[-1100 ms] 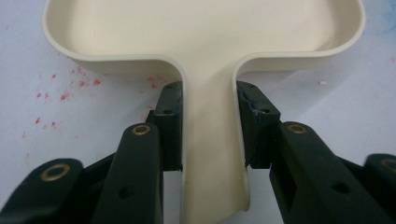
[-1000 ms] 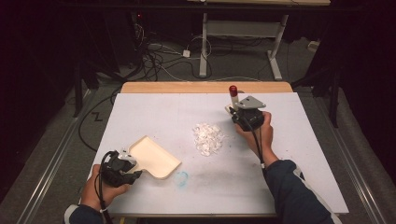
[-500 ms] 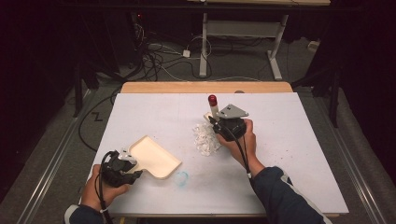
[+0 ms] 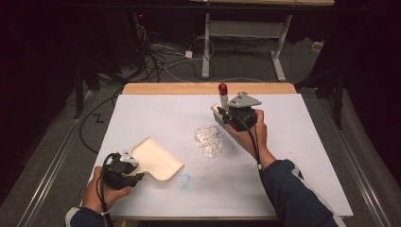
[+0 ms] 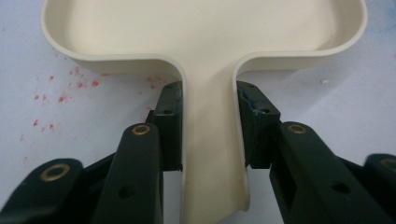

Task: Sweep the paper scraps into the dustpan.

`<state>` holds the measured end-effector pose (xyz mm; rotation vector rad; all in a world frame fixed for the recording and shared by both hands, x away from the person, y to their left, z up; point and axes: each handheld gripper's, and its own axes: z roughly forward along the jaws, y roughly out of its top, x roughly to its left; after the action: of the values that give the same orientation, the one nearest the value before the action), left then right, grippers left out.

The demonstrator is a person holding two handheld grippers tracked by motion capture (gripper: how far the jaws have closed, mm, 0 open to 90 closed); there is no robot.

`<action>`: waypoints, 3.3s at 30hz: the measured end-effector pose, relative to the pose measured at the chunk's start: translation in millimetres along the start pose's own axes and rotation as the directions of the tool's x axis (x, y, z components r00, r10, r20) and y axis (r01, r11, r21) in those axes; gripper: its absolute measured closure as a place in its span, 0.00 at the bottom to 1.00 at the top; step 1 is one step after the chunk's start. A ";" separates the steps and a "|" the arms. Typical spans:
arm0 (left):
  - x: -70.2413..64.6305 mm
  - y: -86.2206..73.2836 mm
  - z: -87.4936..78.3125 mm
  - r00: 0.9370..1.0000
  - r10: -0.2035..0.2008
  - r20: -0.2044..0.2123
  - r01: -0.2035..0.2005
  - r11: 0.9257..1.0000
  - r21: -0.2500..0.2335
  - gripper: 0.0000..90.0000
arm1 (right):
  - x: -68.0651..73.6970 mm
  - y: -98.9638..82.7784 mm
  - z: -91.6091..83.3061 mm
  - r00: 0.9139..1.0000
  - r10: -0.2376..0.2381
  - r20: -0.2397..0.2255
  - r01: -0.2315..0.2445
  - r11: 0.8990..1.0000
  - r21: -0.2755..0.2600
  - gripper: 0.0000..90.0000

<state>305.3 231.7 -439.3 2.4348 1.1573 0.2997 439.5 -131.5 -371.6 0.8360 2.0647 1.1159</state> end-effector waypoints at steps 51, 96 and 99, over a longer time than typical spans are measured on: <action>-21.5 34.7 24.9 0.985 0.152 0.079 -0.159 0.984 0.085 0.70 | 9.9 -32.1 27.6 0.950 -0.109 -0.293 0.083 0.992 -0.099 0.78; -27.6 111.6 46.4 0.973 0.153 0.176 -0.192 0.952 0.238 0.71 | 73.5 -18.7 10.1 0.932 -0.060 -0.357 0.006 0.989 -0.150 0.80; -27.4 110.9 47.8 0.972 0.154 0.176 -0.194 0.951 0.240 0.71 | 78.1 -14.2 9.2 0.934 -0.072 -0.350 0.016 0.987 -0.161 0.80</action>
<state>381.6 134.6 -430.5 2.7364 0.9654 0.0092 397.0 -73.2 -406.0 0.5363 2.2335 1.4705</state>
